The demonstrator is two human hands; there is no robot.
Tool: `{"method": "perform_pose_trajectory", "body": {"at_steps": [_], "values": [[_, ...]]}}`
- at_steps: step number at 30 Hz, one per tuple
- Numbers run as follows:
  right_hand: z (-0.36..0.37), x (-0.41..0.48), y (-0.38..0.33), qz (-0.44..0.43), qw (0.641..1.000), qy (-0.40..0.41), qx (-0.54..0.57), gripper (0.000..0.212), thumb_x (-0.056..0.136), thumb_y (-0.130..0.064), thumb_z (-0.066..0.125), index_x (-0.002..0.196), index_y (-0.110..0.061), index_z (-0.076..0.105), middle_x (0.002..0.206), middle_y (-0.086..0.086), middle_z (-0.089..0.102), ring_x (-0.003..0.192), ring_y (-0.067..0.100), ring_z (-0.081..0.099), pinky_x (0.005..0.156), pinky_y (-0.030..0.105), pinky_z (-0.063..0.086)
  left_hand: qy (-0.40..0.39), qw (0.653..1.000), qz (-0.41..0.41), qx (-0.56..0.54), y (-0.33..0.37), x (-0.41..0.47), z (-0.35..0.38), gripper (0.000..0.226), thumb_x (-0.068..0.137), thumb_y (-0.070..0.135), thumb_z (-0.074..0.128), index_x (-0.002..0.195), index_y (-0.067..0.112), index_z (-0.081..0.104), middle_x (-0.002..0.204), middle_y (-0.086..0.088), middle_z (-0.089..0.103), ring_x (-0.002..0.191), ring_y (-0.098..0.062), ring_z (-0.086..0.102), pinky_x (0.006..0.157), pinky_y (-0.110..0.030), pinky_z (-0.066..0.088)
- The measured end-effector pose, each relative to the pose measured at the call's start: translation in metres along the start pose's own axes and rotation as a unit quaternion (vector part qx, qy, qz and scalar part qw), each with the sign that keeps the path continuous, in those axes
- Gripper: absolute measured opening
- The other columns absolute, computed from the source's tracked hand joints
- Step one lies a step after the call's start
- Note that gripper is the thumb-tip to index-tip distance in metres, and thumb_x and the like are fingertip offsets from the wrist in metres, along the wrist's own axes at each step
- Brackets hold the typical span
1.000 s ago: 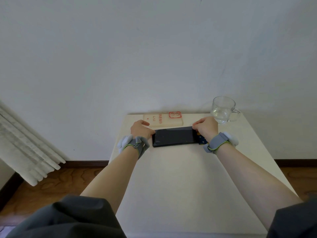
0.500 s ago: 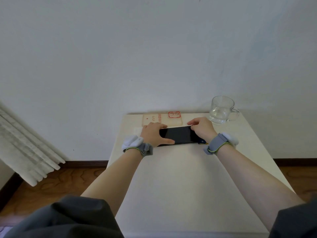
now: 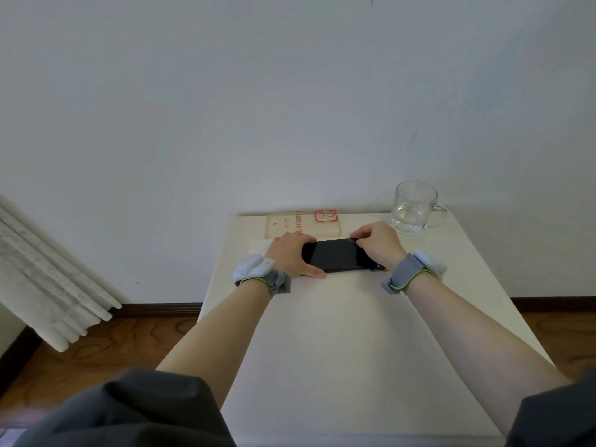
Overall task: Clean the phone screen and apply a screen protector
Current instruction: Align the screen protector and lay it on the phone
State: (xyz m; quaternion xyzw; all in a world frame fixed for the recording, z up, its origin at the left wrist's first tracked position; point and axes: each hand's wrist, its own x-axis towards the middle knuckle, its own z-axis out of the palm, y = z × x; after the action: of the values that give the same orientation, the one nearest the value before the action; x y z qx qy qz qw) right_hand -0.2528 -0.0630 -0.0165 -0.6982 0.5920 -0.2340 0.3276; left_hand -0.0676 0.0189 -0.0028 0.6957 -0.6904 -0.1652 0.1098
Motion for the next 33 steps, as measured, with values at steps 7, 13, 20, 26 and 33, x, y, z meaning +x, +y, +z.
{"method": "perform_pose_trajectory", "body": {"at_steps": [7,13,20,26,33], "values": [[-0.001,-0.003,0.002,-0.022,0.999,-0.012,-0.021,0.028,0.088,-0.001,0.053,0.11,-0.006,0.07,0.116,0.012,0.068,0.112,0.025,0.06,0.092,0.021,0.04,-0.003,1.0,-0.006,0.003,0.001,-0.002,-0.002,0.078,0.068,0.049,0.077,0.135,0.023,0.047,0.13,0.001,0.053,0.121,-0.02,0.045,0.105,-0.033,0.032],[-0.004,-0.005,0.005,-0.031,0.999,-0.013,-0.009,0.036,0.084,0.003,0.056,0.117,-0.006,0.066,0.098,0.008,0.062,0.092,0.018,0.054,0.088,0.022,0.04,-0.011,1.0,-0.004,0.014,0.002,-0.003,0.0,0.08,0.071,0.049,0.075,0.139,0.023,0.042,0.135,0.001,0.049,0.124,-0.02,0.043,0.107,-0.034,0.031],[-0.005,-0.007,0.007,-0.021,0.999,0.027,0.017,0.03,0.087,0.002,0.053,0.113,-0.001,0.066,0.112,0.016,0.067,0.101,0.024,0.06,0.093,0.025,0.043,-0.015,0.998,0.009,0.062,0.004,-0.001,-0.001,0.083,0.072,0.054,0.071,0.142,0.03,0.035,0.137,0.001,0.047,0.125,-0.021,0.042,0.106,-0.035,0.026],[-0.01,0.002,0.014,0.038,0.996,0.053,0.058,0.029,0.092,0.002,0.045,0.108,0.0,0.069,0.112,0.021,0.067,0.095,0.027,0.062,0.077,0.027,0.048,-0.006,0.998,-0.005,0.065,-0.001,-0.004,0.0,0.092,0.067,0.058,0.073,0.142,0.022,0.034,0.142,0.001,0.042,0.13,-0.02,0.038,0.11,-0.034,0.024],[-0.01,0.001,0.015,0.029,0.997,0.041,0.064,0.027,0.091,0.0,0.048,0.102,-0.003,0.072,0.109,0.017,0.069,0.086,0.018,0.056,0.085,0.03,0.05,-0.012,0.997,-0.026,0.07,-0.01,-0.004,-0.007,0.093,0.066,0.06,0.073,0.141,0.019,0.037,0.141,-0.001,0.042,0.129,-0.021,0.037,0.108,-0.036,0.029]]}}
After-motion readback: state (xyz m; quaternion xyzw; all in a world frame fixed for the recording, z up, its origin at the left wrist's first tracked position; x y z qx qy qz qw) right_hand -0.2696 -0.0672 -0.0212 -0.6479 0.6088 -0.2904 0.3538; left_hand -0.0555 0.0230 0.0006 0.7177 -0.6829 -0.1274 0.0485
